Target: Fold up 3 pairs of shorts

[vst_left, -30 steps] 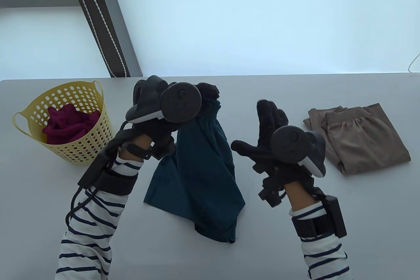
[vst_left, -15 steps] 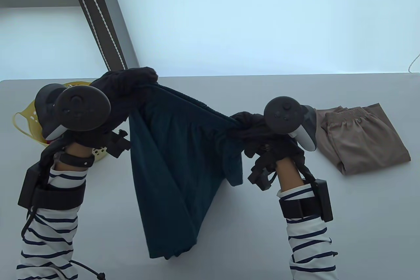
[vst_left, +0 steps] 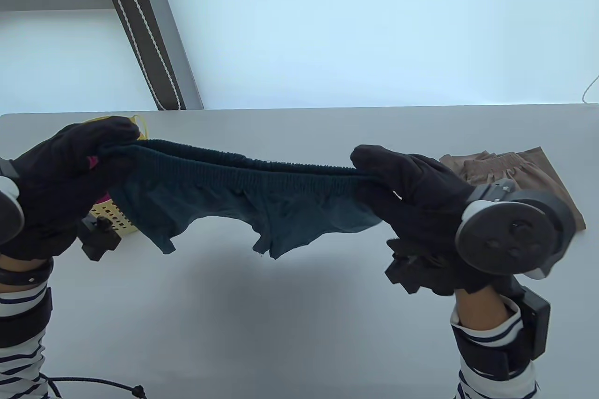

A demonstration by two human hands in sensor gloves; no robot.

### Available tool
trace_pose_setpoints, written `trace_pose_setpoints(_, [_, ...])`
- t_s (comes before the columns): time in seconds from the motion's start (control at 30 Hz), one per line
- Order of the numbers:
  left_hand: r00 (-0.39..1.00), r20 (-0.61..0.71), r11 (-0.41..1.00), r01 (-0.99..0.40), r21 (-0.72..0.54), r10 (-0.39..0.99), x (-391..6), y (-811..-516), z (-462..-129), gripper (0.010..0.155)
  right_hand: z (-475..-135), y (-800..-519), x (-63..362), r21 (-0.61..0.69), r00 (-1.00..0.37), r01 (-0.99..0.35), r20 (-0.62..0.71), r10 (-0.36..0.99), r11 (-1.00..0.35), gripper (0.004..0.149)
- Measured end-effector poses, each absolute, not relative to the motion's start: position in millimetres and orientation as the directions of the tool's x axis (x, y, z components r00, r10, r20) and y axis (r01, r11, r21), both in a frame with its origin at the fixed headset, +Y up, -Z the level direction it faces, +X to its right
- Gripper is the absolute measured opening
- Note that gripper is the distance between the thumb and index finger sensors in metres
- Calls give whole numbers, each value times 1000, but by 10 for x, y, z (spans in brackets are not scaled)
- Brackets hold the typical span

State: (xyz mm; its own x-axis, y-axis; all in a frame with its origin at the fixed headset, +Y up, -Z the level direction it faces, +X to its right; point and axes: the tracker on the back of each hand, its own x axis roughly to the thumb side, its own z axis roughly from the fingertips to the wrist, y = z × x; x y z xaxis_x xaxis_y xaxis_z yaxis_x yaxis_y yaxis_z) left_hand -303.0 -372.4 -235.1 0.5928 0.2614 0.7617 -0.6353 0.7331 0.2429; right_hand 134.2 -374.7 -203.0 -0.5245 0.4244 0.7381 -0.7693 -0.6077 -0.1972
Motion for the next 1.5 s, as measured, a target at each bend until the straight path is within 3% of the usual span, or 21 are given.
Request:
trace_pose_setpoints(0.13, [459, 801, 777, -629, -12, 384, -2914, -3706, -2537, 59, -2087, -3527, 1480, -178, -579, -687, 720, 382, -705, 46])
trace_pose_setpoints(0.23, [583, 734, 863, -504, -11, 350, -2723, -3855, -2871, 53, -2446, -3627, 1511, -82, -694, -553, 597, 404, -829, 46])
trace_pose_setpoints(0.43, [861, 449, 970, -230, -72, 238, -2163, -4507, -3811, 44, -3527, -4363, 1398, 109, -958, -249, 117, 261, -962, 46])
trace_pose_setpoints(0.5, [936, 349, 997, -68, 25, 55, -2006, -4605, -3964, 44, -3716, -4527, 1327, 61, -977, -213, 12, 214, -975, 46])
trace_pose_setpoints(0.53, [961, 257, 984, 63, 164, -104, -1911, -4610, -4001, 45, -3772, -4561, 1253, -54, -981, -190, -30, 191, -980, 46])
trace_pose_setpoints(0.57, [964, 116, 916, 182, 358, -237, -1830, -4565, -3976, 45, -3761, -4541, 1202, -195, -982, -167, -60, 181, -967, 46])
trace_pose_setpoints(0.6, [960, 23, 834, 230, 502, -279, -1792, -4507, -3934, 45, -3723, -4505, 1169, -340, -982, -142, -73, 177, -930, 46])
trace_pose_setpoints(0.67, [959, -113, 624, 256, 738, -260, -1769, -4336, -3790, 45, -3534, -4375, 1113, -719, -978, -99, -58, 202, -688, 46])
trace_pose_setpoints(0.77, [985, -66, 521, 141, 842, -160, -1891, -4152, -3629, 46, -3352, -4248, 1190, -755, -967, -217, 80, 242, -619, 46])
trace_pose_setpoints(0.83, [981, -24, 483, 115, 868, -191, -1969, -4150, -3564, 46, -3286, -4269, 1244, -722, -951, -298, 166, 262, -625, 46])
trace_pose_setpoints(0.9, [959, 5, 479, 136, 867, -282, -2032, -4269, -3516, 46, -3238, -4367, 1273, -712, -954, -298, 197, 227, -635, 46])
trace_pose_setpoints(0.97, [928, 71, 530, 145, 836, -365, -2085, -4536, -3461, 46, -3232, -4603, 1318, -653, -964, -259, 227, 142, -712, 47])
trace_pose_setpoints(1.07, [843, 184, 610, 198, 767, -505, -2150, -5079, -3337, 46, -3289, -5080, 1378, -445, -940, -278, 309, 145, -851, 47])
trace_pose_setpoints(1.1, [797, 269, 678, 223, 700, -540, -2161, -5352, -3292, 47, -3339, -5386, 1405, -267, -919, -283, 350, 180, -921, 48])
trace_pose_setpoints(1.13, [773, 323, 721, 238, 651, -546, -2164, -5527, -3270, 47, -3360, -5509, 1414, -196, -914, -279, 355, 197, -940, 48])
trace_pose_setpoints(1.17, [728, 417, 788, 272, 553, -544, -2158, -5826, -3244, 48, -3411, -5792, 1427, -33, -903, -264, 360, 235, -964, 50])
trace_pose_setpoints(1.23, [678, 517, 849, 358, 389, -523, -2136, -6326, -3237, 53, -3507, -6315, 1425, 222, -891, -234, 341, 300, -947, 53])
trace_pose_setpoints(1.4, [606, 615, 796, 602, 59, -504, -2079, -7360, -3332, 64, -3644, -7260, 1308, 441, -904, -204, 257, 341, -874, 54])
trace_pose_setpoints(1.5, [594, 610, 745, 667, -8, -525, -2093, -7618, -3314, 65, -3632, -7645, 1217, 508, -932, -85, 263, 249, -857, 56])
